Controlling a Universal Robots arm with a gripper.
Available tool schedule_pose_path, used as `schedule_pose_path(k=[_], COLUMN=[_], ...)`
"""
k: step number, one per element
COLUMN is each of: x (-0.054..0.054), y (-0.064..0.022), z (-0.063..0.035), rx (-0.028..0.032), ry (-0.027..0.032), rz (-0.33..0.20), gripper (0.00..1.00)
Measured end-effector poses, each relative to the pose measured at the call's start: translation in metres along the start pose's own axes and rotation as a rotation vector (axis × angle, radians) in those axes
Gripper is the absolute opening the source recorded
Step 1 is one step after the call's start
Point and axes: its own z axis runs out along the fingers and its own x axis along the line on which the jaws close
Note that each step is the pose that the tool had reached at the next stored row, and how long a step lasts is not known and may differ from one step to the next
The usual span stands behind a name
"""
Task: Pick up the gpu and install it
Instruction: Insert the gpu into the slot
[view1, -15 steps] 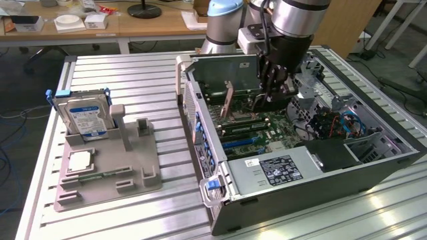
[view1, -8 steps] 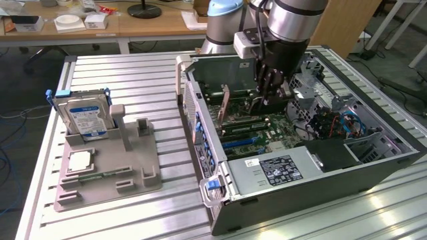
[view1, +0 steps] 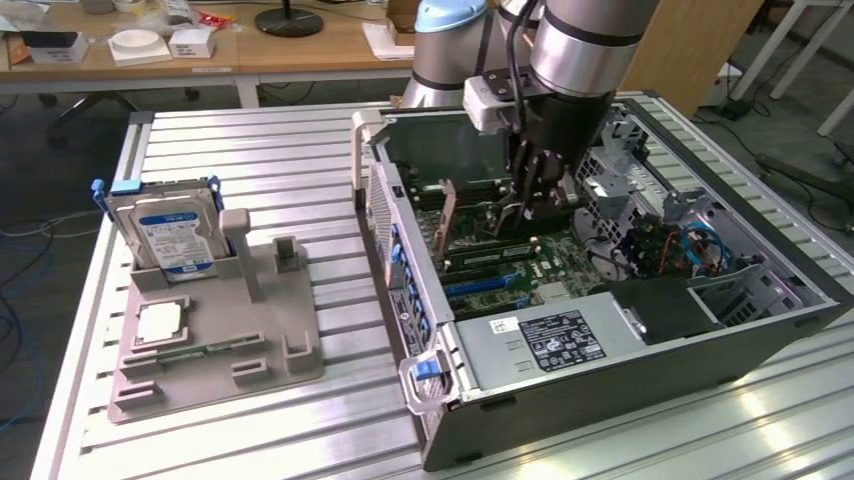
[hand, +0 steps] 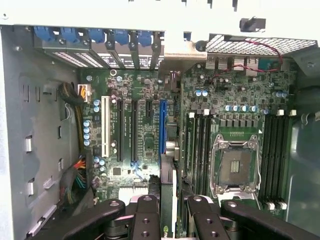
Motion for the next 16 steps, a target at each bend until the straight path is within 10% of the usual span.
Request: schedule_pose_path(k=[16], x=[0.003], y=[0.0072], z=[0.0242], rx=[-0.0007], ry=[-0.0001], rz=[-0.001], gripper=[0.26])
